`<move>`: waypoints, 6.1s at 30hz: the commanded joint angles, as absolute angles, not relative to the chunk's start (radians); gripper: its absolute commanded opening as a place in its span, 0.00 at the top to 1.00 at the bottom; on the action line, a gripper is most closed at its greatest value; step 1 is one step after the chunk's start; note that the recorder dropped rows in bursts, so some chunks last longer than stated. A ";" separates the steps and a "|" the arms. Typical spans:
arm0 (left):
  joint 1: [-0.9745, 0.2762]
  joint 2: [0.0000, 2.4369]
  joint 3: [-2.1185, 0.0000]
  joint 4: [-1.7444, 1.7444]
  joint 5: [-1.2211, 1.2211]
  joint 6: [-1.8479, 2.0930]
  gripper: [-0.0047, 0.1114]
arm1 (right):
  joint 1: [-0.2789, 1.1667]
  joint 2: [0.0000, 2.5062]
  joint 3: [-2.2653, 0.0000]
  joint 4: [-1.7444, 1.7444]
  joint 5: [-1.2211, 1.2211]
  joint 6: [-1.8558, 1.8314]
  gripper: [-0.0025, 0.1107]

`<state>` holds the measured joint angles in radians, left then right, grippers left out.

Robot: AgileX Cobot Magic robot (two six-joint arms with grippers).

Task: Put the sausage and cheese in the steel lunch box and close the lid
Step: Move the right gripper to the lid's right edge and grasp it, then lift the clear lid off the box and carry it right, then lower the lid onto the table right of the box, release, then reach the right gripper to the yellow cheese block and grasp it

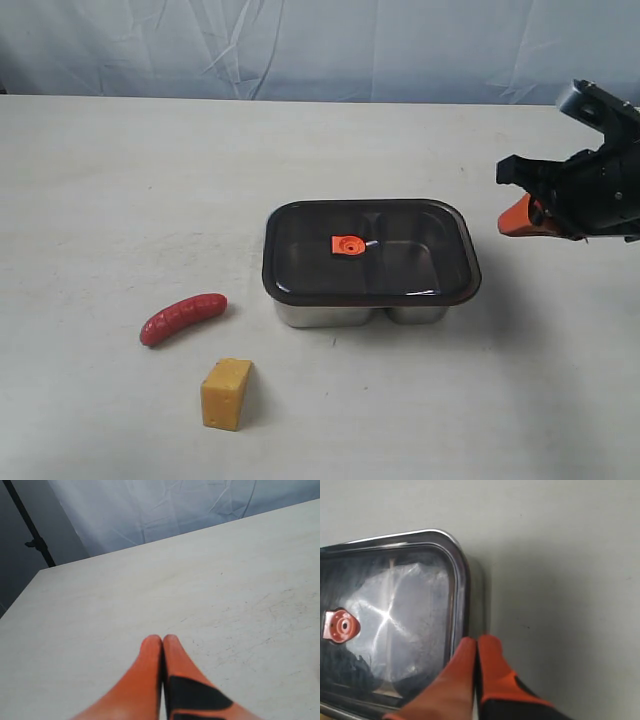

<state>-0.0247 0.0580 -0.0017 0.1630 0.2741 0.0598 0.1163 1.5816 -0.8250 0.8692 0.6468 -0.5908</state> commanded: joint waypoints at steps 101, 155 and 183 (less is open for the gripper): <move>-0.022 0.053 0.000 0.163 0.260 0.056 0.96 | 0.141 0.915 -0.835 0.911 0.703 -0.925 0.99; -0.022 0.053 0.000 0.163 0.260 0.056 0.96 | 0.143 1.452 -0.833 0.213 0.757 -0.041 0.99; -0.022 0.053 0.000 0.163 0.260 0.056 0.96 | 1.096 1.845 -1.295 0.246 0.772 0.193 0.55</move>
